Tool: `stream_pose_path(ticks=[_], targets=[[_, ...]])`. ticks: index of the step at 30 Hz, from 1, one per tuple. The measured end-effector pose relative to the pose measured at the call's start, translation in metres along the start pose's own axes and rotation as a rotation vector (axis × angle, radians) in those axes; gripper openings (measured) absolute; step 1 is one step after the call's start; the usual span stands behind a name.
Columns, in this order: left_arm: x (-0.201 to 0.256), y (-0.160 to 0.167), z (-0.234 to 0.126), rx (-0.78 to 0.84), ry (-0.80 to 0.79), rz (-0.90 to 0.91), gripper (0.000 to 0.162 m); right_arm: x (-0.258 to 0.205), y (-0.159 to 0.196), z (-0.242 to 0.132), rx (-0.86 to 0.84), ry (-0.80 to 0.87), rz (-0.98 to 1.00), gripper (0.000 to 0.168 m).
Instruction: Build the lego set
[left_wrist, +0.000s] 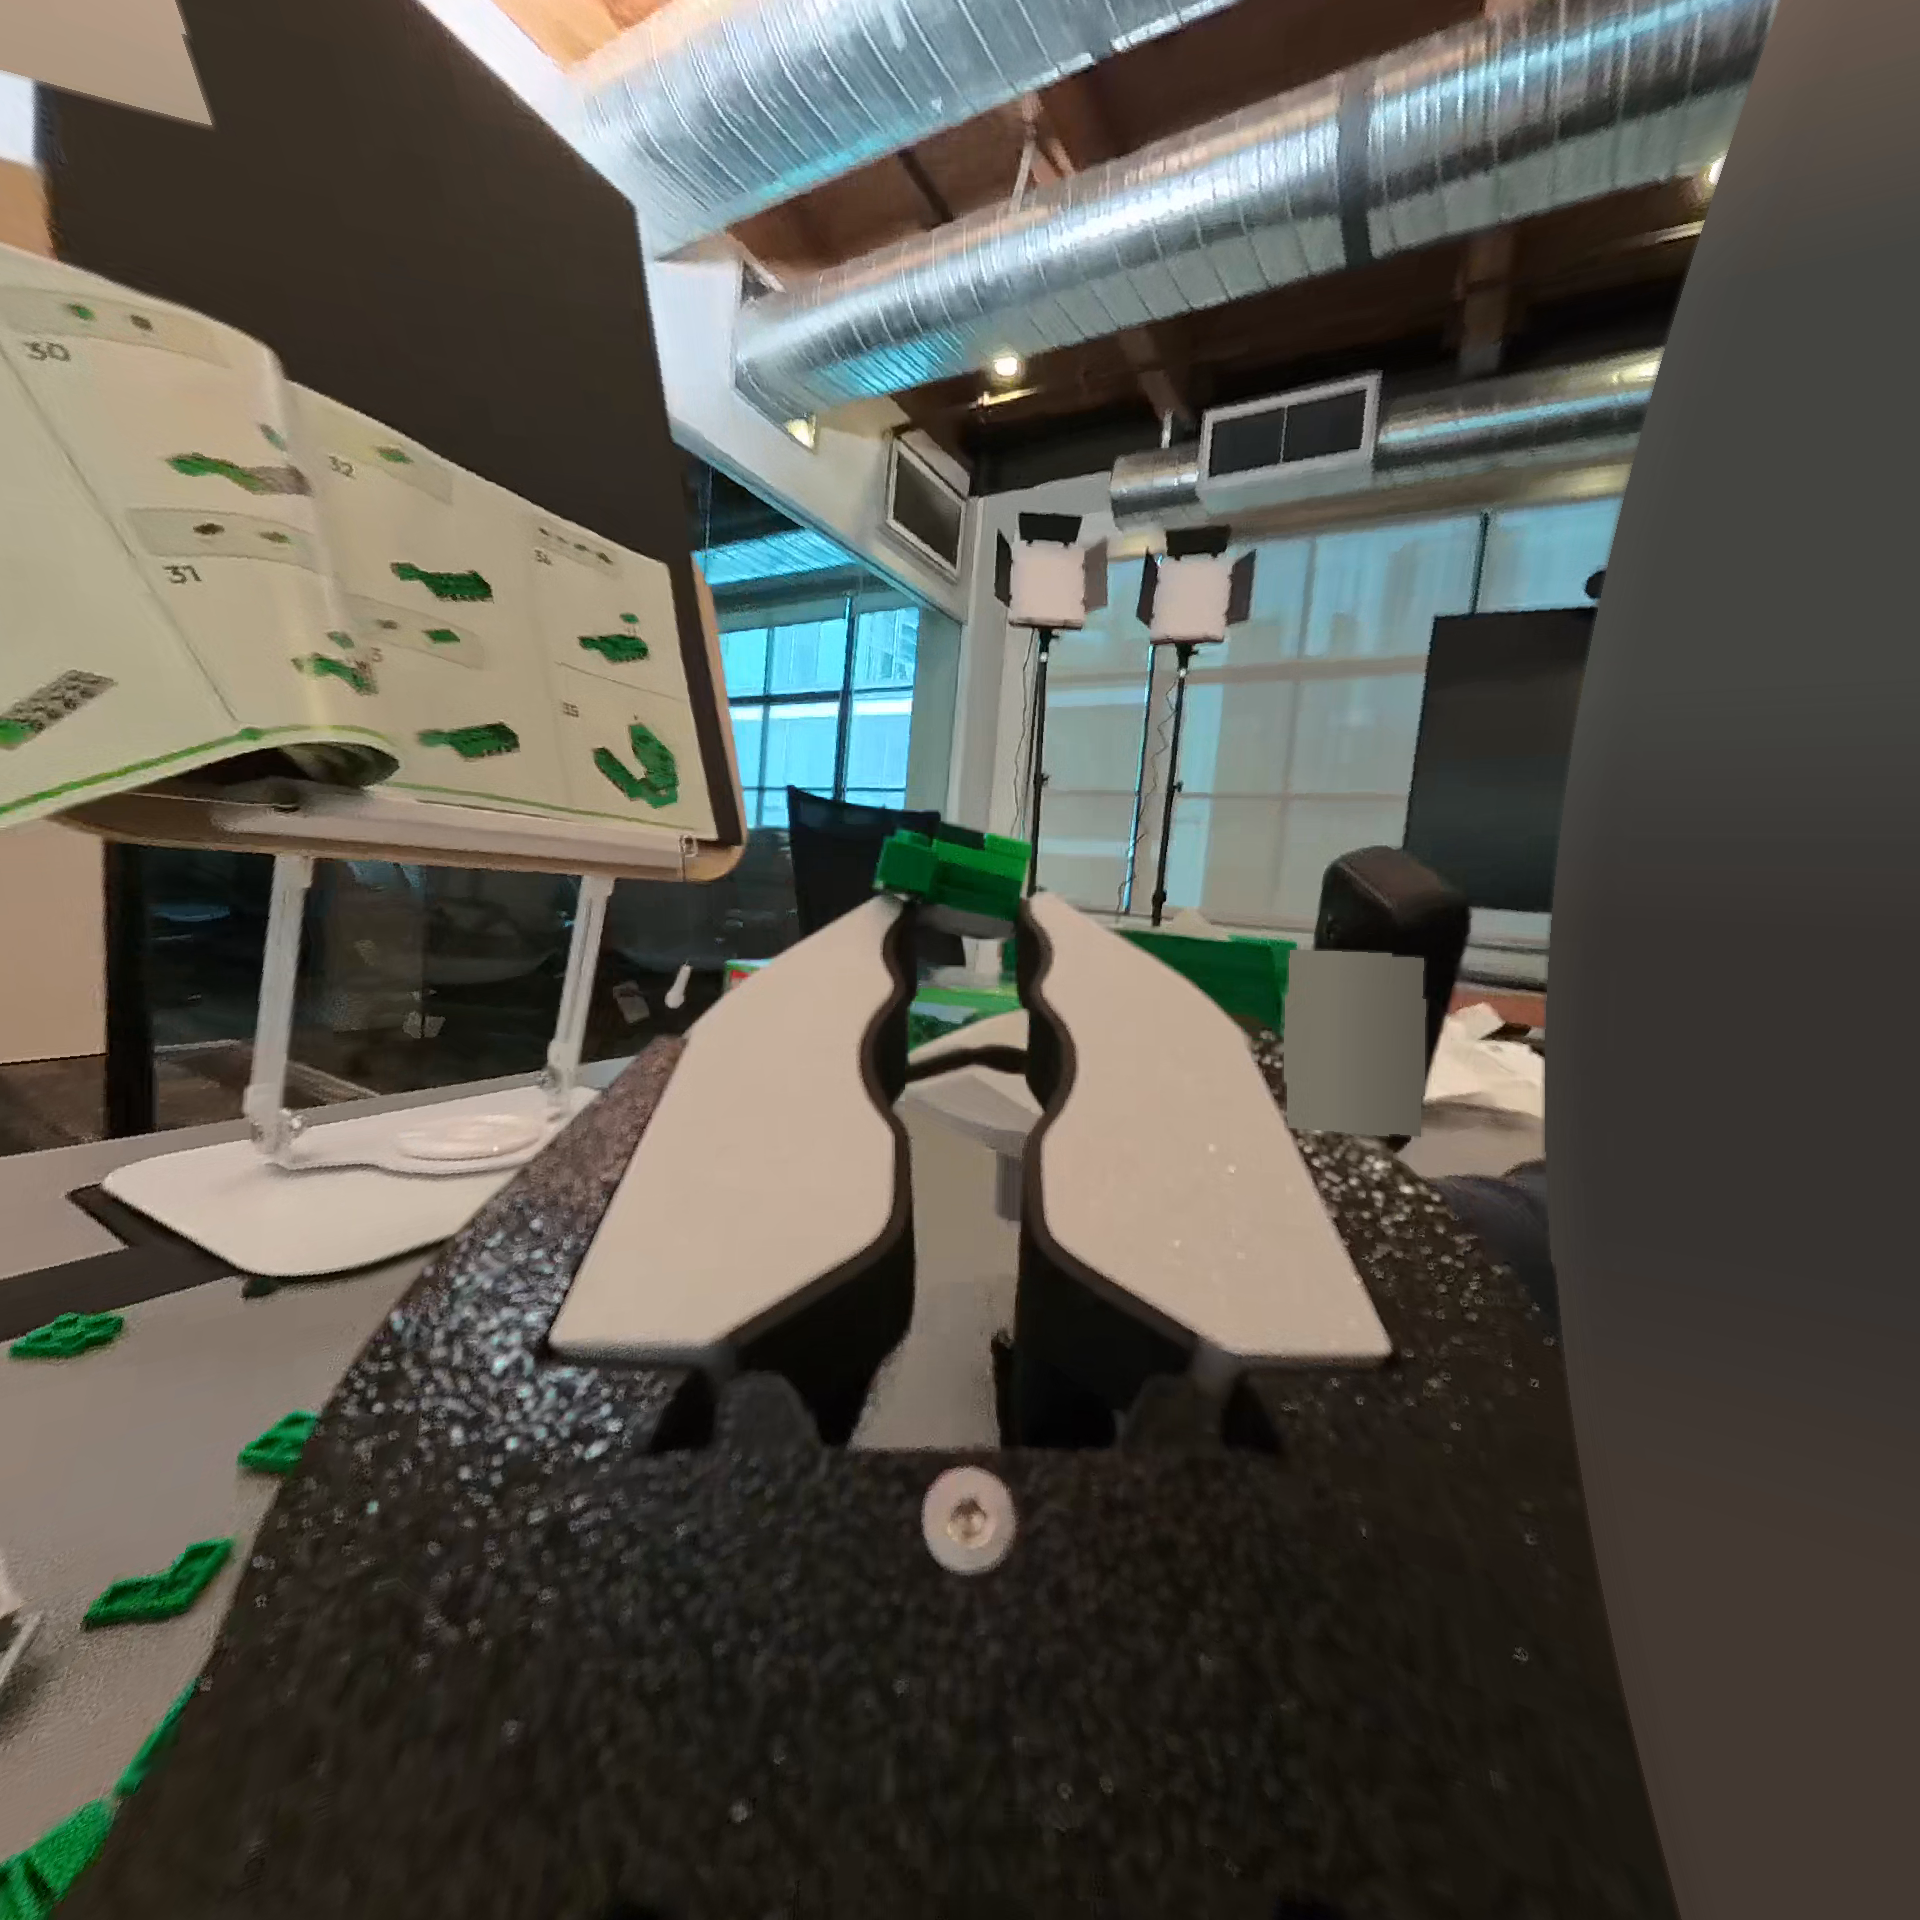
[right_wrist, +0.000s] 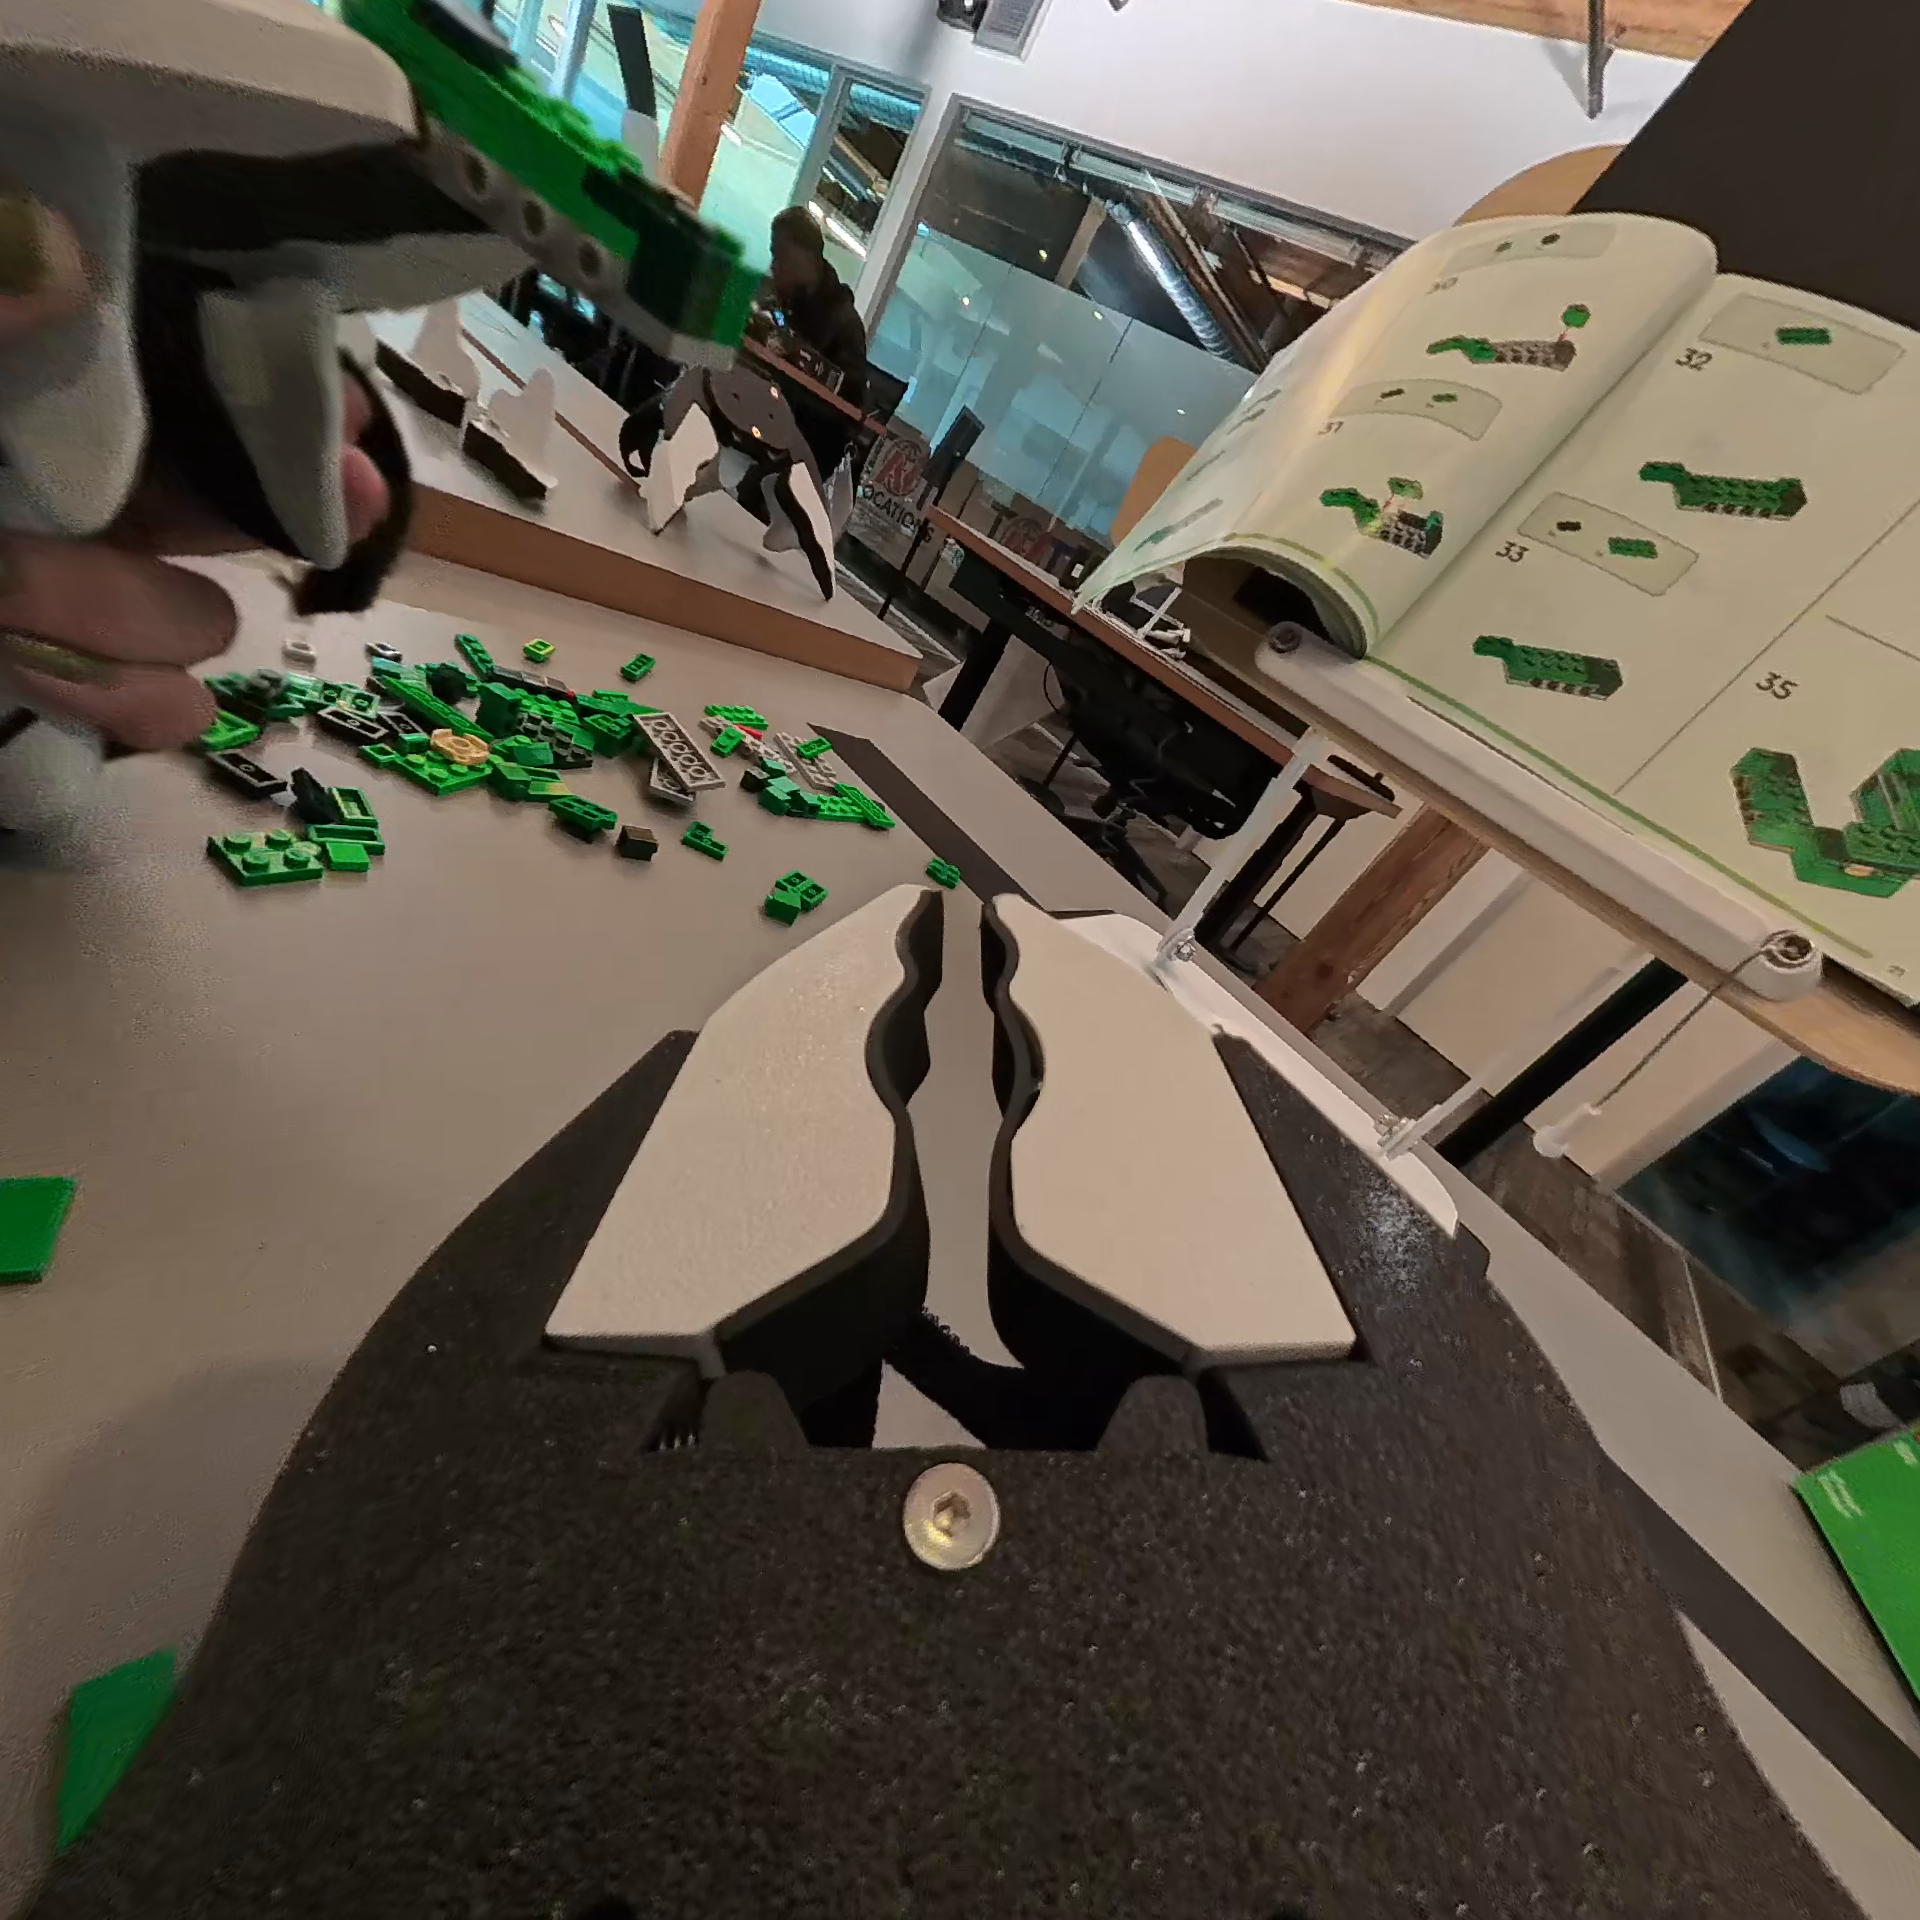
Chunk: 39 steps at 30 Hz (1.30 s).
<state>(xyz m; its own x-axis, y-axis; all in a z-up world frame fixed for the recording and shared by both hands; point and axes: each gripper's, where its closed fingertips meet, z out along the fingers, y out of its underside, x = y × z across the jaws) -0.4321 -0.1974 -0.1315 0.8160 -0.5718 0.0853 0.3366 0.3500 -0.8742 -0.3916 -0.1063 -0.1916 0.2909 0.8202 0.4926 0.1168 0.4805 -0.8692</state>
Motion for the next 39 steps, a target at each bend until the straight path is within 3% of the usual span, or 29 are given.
stream_pose_path(ticks=[4,12,16,20,25,31,35,39], targets=[[-0.016,-0.016,-0.016,0.043,-0.279,0.23,0.017,-0.001,-0.002,0.0,0.017,-0.008,0.003,0.006],[-0.022,-0.011,-0.023,-0.054,-0.256,0.297,0.017,0.017,-0.014,-0.01,0.106,0.041,0.131,0.007],[-0.013,-0.004,-0.021,-0.086,-0.189,0.315,0.017,0.007,-0.014,-0.013,0.076,-0.016,0.056,0.005],[0.0,0.003,-0.015,-0.12,-0.138,0.354,0.017,-0.007,-0.006,-0.032,-0.164,-0.13,0.064,0.008],[0.006,0.009,-0.009,-0.139,-0.099,0.349,0.017,-0.051,0.012,-0.087,-0.417,-0.323,0.128,0.015],[0.014,0.016,-0.005,-0.141,0.035,0.189,0.017,-0.081,0.032,-0.109,-0.487,-0.652,-0.115,0.02],[0.017,0.019,-0.005,-0.154,0.055,0.18,0.017,-0.089,0.043,-0.108,-0.567,-0.871,-0.077,0.024],[0.019,0.02,-0.004,-0.16,0.077,0.169,0.017,-0.091,0.047,-0.107,-0.551,-0.956,-0.102,0.026]])
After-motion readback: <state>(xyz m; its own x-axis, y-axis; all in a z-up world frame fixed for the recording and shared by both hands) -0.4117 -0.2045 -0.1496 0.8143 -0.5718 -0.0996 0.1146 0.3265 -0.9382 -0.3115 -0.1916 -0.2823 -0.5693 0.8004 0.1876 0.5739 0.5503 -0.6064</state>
